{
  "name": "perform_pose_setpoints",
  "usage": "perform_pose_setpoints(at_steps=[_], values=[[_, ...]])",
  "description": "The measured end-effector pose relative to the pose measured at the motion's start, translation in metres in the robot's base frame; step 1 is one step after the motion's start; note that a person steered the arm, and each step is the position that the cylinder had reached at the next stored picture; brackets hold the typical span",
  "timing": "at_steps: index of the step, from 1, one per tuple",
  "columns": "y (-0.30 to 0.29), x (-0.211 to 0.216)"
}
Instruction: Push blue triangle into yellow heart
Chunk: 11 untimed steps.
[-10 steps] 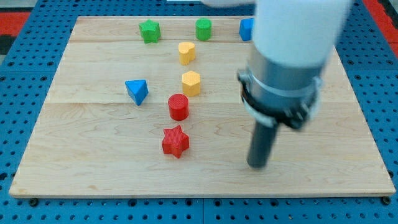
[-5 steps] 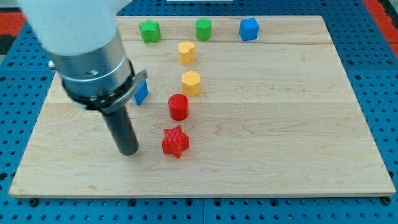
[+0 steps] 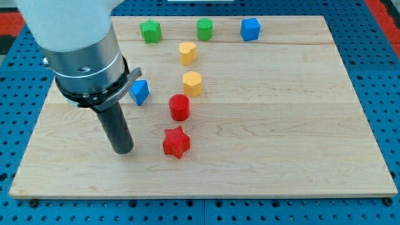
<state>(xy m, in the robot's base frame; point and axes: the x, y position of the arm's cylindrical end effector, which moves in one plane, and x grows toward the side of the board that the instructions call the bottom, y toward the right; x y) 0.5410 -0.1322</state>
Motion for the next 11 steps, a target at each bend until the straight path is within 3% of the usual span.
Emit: perform_pose_setpoints(at_steps=[6,8,9,10,11], values=[[-0.088,-0.007],[-0.086,-0.124],[-0.061,-0.156],[-0.010,-0.128],[-0.034,-0.133]])
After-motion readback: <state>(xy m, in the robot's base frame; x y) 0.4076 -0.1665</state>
